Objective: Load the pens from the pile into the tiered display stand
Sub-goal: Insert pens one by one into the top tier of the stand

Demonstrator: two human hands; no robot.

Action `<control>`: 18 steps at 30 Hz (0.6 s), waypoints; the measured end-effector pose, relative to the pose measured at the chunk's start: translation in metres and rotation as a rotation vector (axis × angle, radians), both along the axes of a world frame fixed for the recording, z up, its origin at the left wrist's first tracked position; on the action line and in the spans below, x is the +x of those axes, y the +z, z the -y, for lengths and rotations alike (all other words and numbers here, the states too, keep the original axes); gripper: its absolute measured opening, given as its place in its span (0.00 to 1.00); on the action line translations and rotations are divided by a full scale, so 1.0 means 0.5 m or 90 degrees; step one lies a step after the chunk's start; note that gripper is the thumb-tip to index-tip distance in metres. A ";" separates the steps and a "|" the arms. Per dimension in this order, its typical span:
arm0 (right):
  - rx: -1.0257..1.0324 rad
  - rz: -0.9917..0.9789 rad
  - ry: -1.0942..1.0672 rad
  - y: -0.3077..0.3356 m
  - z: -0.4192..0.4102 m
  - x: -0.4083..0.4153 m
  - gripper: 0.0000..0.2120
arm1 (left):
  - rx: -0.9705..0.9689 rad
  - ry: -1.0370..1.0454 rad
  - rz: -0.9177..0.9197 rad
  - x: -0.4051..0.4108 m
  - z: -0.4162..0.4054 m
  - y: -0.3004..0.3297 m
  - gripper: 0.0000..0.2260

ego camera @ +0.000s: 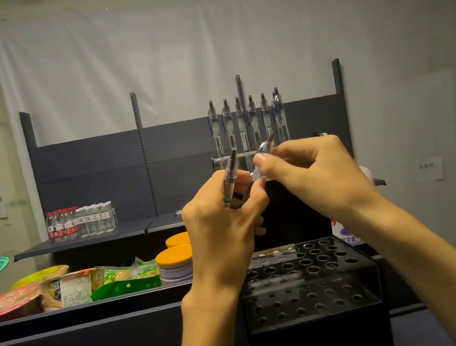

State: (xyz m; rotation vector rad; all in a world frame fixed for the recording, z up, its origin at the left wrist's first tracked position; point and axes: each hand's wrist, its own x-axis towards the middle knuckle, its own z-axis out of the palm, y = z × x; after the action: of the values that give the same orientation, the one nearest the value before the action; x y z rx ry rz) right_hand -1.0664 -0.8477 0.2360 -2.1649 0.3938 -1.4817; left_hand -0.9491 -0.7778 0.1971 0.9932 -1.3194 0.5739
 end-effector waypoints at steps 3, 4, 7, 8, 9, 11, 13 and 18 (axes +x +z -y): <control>0.054 -0.022 0.084 0.005 0.002 -0.004 0.13 | -0.006 0.006 0.029 -0.002 -0.001 -0.001 0.06; 0.060 -0.017 0.100 0.005 0.002 -0.003 0.13 | -0.003 0.004 0.029 -0.001 -0.002 -0.001 0.06; 0.092 0.054 0.122 0.007 0.007 0.004 0.11 | 0.014 0.006 0.028 0.003 -0.003 -0.001 0.08; 0.114 0.103 0.124 0.009 0.011 0.005 0.10 | 0.020 0.014 0.031 0.008 -0.002 -0.001 0.09; 0.132 0.156 0.117 0.013 0.017 0.007 0.09 | 0.025 0.030 0.034 0.013 -0.001 -0.002 0.12; 0.152 0.262 0.080 0.024 0.033 0.007 0.08 | 0.048 0.082 0.040 0.026 0.002 -0.004 0.19; 0.158 0.355 0.034 0.039 0.049 0.006 0.08 | 0.078 0.124 0.052 0.040 0.005 -0.009 0.23; 0.102 0.406 -0.065 0.083 0.087 0.016 0.07 | 0.108 0.200 0.079 0.051 0.005 -0.014 0.22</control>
State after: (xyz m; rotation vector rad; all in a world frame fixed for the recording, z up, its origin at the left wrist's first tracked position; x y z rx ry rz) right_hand -1.0586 -0.8913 0.2777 -1.4609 0.3780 -2.0105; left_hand -0.9238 -0.7803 0.1900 1.3374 -1.3459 0.7807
